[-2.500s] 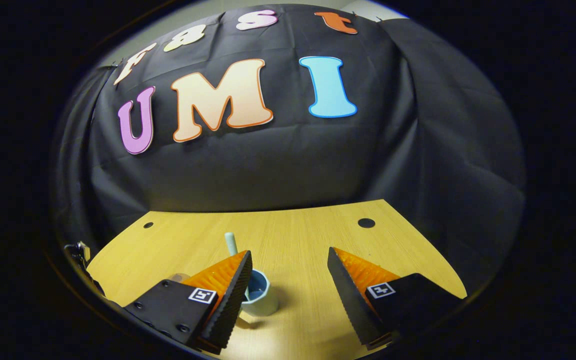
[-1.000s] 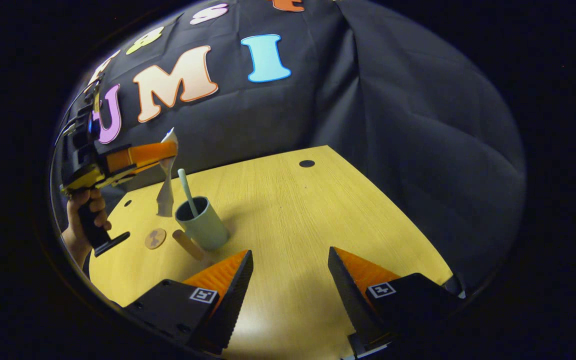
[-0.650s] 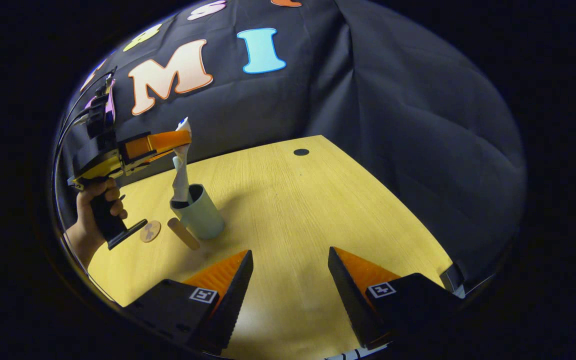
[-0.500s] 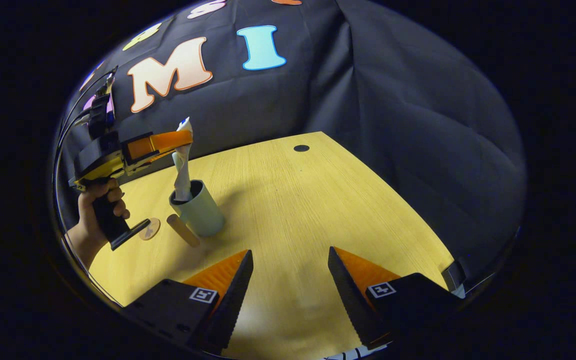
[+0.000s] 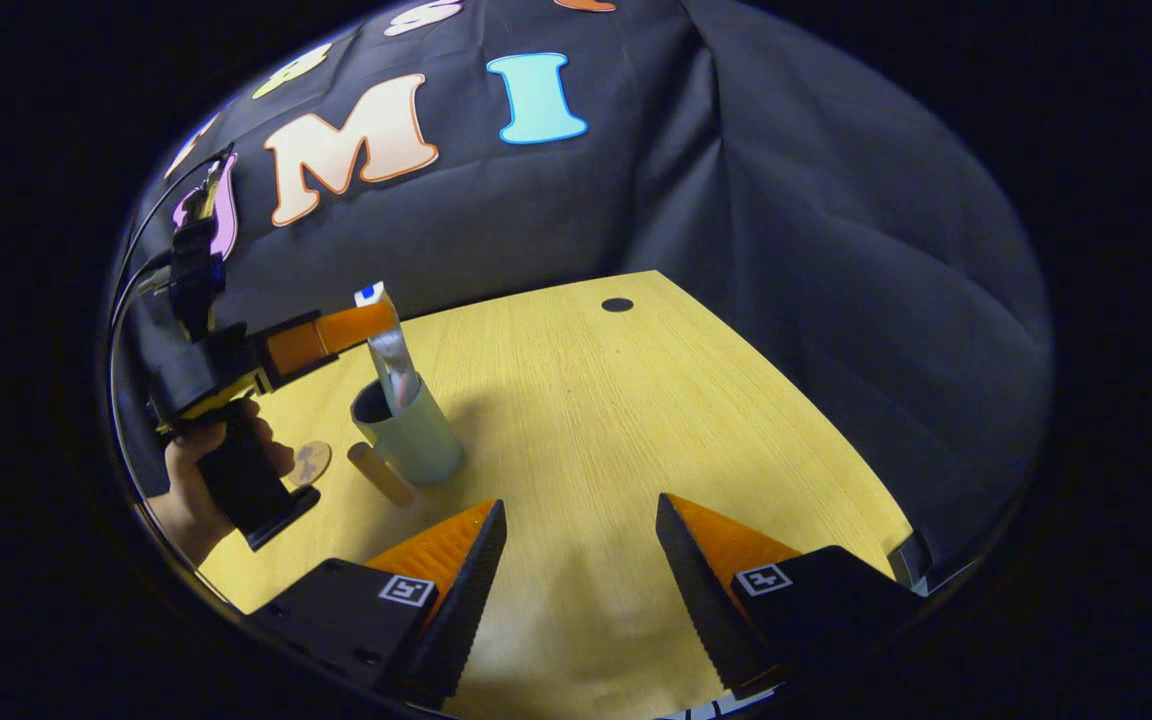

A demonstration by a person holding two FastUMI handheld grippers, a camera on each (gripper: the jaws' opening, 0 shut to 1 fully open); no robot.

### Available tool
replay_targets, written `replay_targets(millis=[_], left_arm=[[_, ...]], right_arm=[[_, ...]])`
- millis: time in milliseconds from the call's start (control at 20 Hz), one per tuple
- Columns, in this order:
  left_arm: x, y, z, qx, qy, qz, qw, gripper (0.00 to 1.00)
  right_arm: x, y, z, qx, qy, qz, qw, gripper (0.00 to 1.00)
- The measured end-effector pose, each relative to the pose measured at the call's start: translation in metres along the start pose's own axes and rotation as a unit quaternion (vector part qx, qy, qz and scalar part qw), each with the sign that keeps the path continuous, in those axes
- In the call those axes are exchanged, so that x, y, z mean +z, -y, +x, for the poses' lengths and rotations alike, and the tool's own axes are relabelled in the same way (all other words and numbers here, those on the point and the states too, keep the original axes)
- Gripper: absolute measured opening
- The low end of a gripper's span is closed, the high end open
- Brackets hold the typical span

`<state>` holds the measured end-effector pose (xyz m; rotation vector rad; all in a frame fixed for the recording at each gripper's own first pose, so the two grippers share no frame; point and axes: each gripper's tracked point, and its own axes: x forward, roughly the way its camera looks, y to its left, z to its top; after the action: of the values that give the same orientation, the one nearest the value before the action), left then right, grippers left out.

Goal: Put the toothbrush and toothpaste on the desktop into the cup, then pick up the cup and place it on the coaster on the desktop.

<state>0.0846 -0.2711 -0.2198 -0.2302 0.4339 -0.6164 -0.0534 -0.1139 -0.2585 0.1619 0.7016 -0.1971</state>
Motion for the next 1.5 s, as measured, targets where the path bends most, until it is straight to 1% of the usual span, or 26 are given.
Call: replay_targets(millis=[50,100,200,250,300,350,400,450,500,550,600,650,700,750,800,850,900,950,1000,1200,1350,1500], left_arm=[[0.001,-0.002,-0.005,0.009,0.001,0.004,1.000,0.48],[0.001,-0.004,-0.012,0.015,0.001,0.011,1.000,0.66],[0.006,-0.007,-0.027,0.024,0.001,0.018,1.000,0.83],[0.008,-0.010,-0.036,0.030,0.002,0.020,0.999,0.86],[0.015,-0.014,-0.046,0.037,0.009,0.023,0.999,0.89],[0.020,-0.018,-0.059,0.045,0.015,0.025,0.999,0.89],[0.025,-0.023,-0.071,0.052,0.022,0.026,0.998,0.89],[0.028,-0.028,-0.082,0.061,0.026,0.029,0.997,0.89],[0.032,-0.033,-0.094,0.070,0.030,0.034,0.997,0.89],[0.034,-0.042,-0.105,0.081,0.035,0.040,0.995,0.89],[0.037,-0.049,-0.116,0.095,0.037,0.047,0.994,0.93],[0.039,-0.058,-0.124,0.109,0.041,0.054,0.992,0.93],[0.040,-0.066,-0.134,0.124,0.043,0.058,0.990,0.94],[0.041,-0.073,-0.143,0.135,0.045,0.063,0.988,0.94],[0.043,-0.080,-0.153,0.147,0.048,0.064,0.986,0.95],[0.043,-0.087,-0.162,0.159,0.049,0.064,0.984,0.95],[0.043,-0.094,-0.171,0.169,0.050,0.065,0.982,0.95],[0.043,-0.100,-0.180,0.180,0.050,0.065,0.980,0.95],[0.042,-0.105,-0.189,0.187,0.051,0.064,0.979,0.95],[0.036,-0.128,-0.217,0.220,0.046,0.063,0.972,0.95],[0.027,-0.139,-0.234,0.236,0.039,0.052,0.970,0.95],[0.022,-0.146,-0.244,0.244,0.033,0.047,0.968,0.95]], right_arm=[[0.004,-0.005,0.001,0.006,0.001,-0.001,1.000,0.93],[0.009,-0.011,0.002,0.015,0.003,-0.002,1.000,0.93],[0.018,-0.025,0.007,0.035,0.003,-0.008,0.999,0.93],[0.021,-0.036,0.007,0.050,0.000,-0.007,0.999,0.93],[0.022,-0.051,0.008,0.075,-0.013,-0.004,0.997,0.87],[0.020,-0.065,0.008,0.095,-0.031,-0.002,0.995,0.93],[0.019,-0.077,0.011,0.114,-0.047,0.003,0.992,0.94],[0.020,-0.088,0.010,0.133,-0.063,0.010,0.989,0.97],[0.023,-0.100,0.012,0.150,-0.075,0.018,0.986,0.92],[0.027,-0.113,0.016,0.163,-0.083,0.026,0.983,0.94],[0.029,-0.123,0.020,0.172,-0.094,0.031,0.980,0.94],[0.029,-0.130,0.024,0.175,-0.107,0.035,0.978,0.98],[0.027,-0.137,0.029,0.178,-0.122,0.036,0.976,0.94],[0.022,-0.142,0.033,0.178,-0.143,0.034,0.973,0.94],[0.017,-0.146,0.037,0.176,-0.162,0.031,0.971,0.99],[0.013,-0.149,0.041,0.173,-0.180,0.027,0.968,0.94],[0.006,-0.152,0.043,0.171,-0.200,0.026,0.964,0.99],[0.002,-0.157,0.046,0.170,-0.216,0.028,0.961,0.94],[-0.002,-0.160,0.051,0.168,-0.230,0.028,0.958,0.99],[-0.015,-0.166,0.068,0.146,-0.269,0.022,0.952,0.99],[-0.020,-0.175,0.079,0.137,-0.291,0.028,0.946,0.99],[-0.033,-0.174,0.087,0.121,-0.316,-0.001,0.941,0.98]])
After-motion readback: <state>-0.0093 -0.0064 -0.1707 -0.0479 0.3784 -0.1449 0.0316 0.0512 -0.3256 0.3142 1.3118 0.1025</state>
